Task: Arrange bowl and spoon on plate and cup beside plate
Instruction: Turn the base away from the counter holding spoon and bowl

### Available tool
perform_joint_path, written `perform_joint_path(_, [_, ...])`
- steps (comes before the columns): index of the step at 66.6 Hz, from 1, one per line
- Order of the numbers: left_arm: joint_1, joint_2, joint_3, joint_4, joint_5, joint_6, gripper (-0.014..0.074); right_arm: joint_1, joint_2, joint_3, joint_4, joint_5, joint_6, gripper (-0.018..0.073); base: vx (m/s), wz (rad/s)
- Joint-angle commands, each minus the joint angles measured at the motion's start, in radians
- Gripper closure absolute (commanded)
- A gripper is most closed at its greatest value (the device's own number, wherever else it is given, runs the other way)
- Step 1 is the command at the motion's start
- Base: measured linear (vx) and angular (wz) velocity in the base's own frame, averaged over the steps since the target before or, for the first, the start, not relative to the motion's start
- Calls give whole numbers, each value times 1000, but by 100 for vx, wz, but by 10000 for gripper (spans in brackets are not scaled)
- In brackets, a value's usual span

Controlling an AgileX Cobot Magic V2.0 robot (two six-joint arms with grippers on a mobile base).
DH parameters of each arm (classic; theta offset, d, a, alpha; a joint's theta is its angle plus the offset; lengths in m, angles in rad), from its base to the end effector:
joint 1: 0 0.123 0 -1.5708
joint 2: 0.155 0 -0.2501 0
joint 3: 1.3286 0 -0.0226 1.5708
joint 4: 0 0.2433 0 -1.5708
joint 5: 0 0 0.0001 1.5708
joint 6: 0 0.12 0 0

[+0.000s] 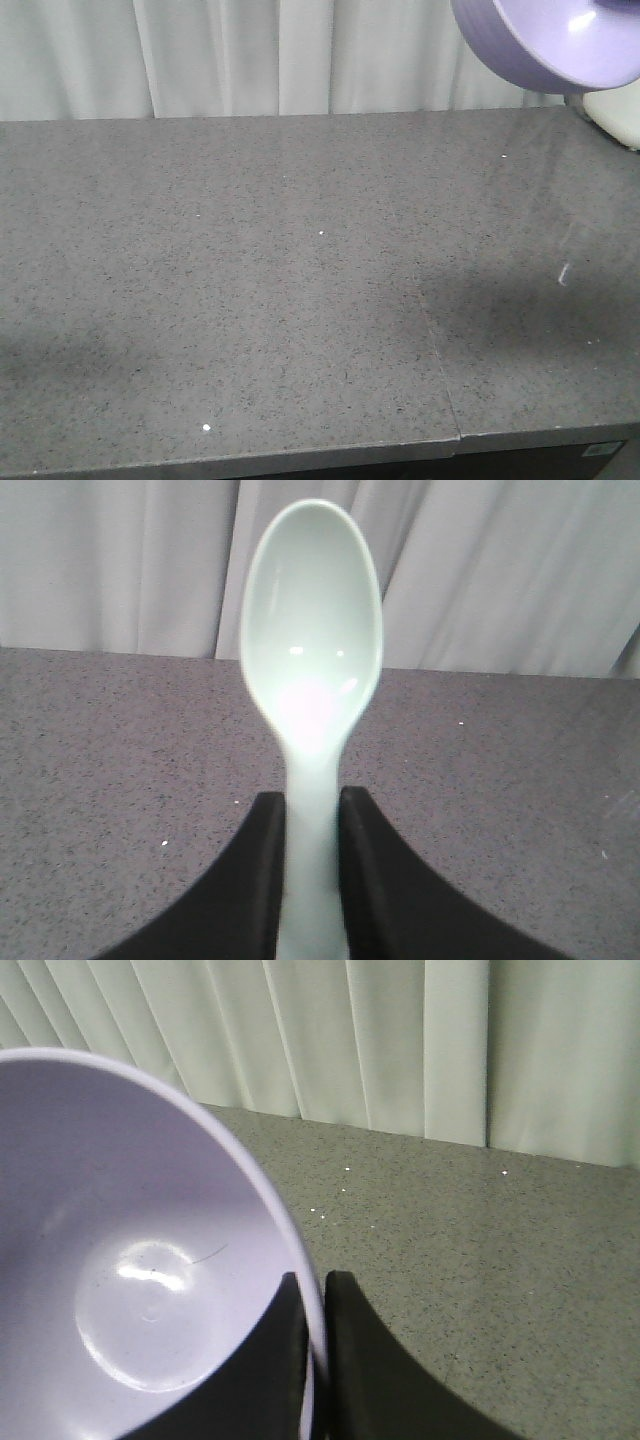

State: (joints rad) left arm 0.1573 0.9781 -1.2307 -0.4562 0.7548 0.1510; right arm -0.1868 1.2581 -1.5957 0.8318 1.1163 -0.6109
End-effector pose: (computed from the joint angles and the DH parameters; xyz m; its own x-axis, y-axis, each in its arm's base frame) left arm 0.2257 -0.0009 0.4114 -0.3676 -0.2428 -0.8977 0.0604 0.9571 -0.2835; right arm 0.2614 0.0317 0.4463 -0.4115 -0.0449 -0.9103 -0.5009 0.8456 0.1847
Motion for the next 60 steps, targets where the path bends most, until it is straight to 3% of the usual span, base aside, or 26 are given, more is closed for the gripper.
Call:
perform_joint_path(1, [-1, -9, -23, -27, -61, -1, 602, -4, -23, -25, 47, -43, -6, 568, 0, -20])
perform_joint_path(60, [-1, -9, -23, -27, -61, -1, 602, -4, -23, -25, 47, -41, -6, 568, 1, -30])
